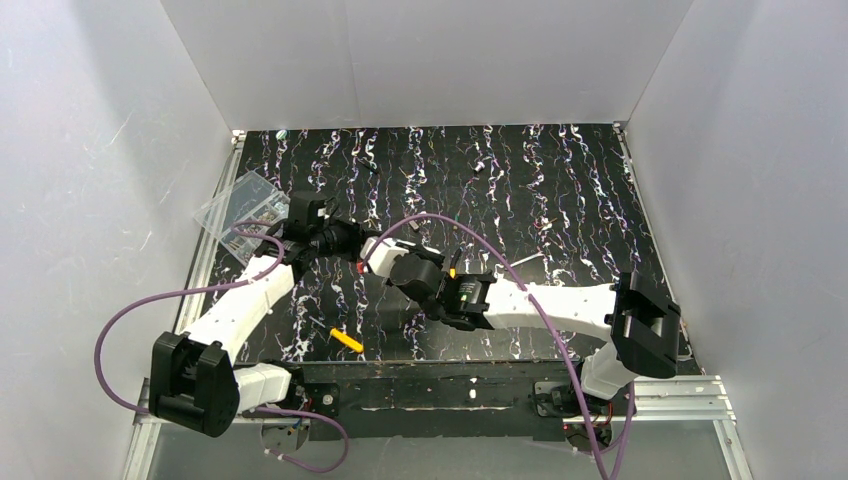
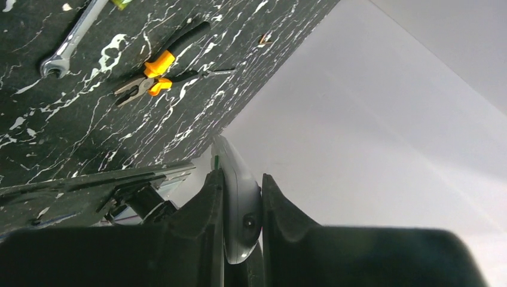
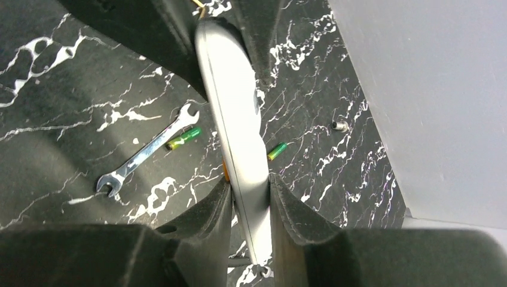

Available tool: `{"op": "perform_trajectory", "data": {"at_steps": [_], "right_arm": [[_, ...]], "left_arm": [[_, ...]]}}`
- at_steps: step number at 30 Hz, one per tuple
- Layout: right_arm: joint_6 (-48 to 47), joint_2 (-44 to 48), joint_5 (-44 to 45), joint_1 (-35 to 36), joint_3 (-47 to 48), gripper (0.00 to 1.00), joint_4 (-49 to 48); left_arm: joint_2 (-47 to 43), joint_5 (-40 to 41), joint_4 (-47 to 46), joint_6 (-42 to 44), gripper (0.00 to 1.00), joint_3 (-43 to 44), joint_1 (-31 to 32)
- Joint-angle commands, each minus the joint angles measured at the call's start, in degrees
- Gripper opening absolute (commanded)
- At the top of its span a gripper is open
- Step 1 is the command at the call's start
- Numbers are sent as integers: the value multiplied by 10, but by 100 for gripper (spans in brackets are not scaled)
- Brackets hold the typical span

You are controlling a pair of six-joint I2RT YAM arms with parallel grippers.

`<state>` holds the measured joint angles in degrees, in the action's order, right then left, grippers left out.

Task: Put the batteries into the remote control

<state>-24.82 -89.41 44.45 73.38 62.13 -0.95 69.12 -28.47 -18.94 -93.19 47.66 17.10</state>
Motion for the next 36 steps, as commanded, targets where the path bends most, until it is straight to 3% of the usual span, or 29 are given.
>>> {"op": "perform_trajectory", "data": {"at_steps": [1,4,11,20,24,27,36], "right_arm": [[37,-1,-39,7,36,2,16],[59,13,-63,7,36,30,34],[89,84,-143,7,15,65,30],[103,190,-299,-34,-8,70,95],[132,249,-476,-129,-24,69,142],[135,287,-552,-182,-50,69,142],[173,299,-664,-205,-61,72,142]], "left_arm": [[-9,-29,-24,-15,0,-8,4],[-10,-32,-38,-17,0,-17,3],[-4,-45,-63,-7,0,-28,3],[-2,-80,-127,53,0,-57,3],[10,-136,-186,99,0,-71,3],[10,-180,-209,138,0,-75,3],[-36,-221,-118,267,0,-61,14]]}}
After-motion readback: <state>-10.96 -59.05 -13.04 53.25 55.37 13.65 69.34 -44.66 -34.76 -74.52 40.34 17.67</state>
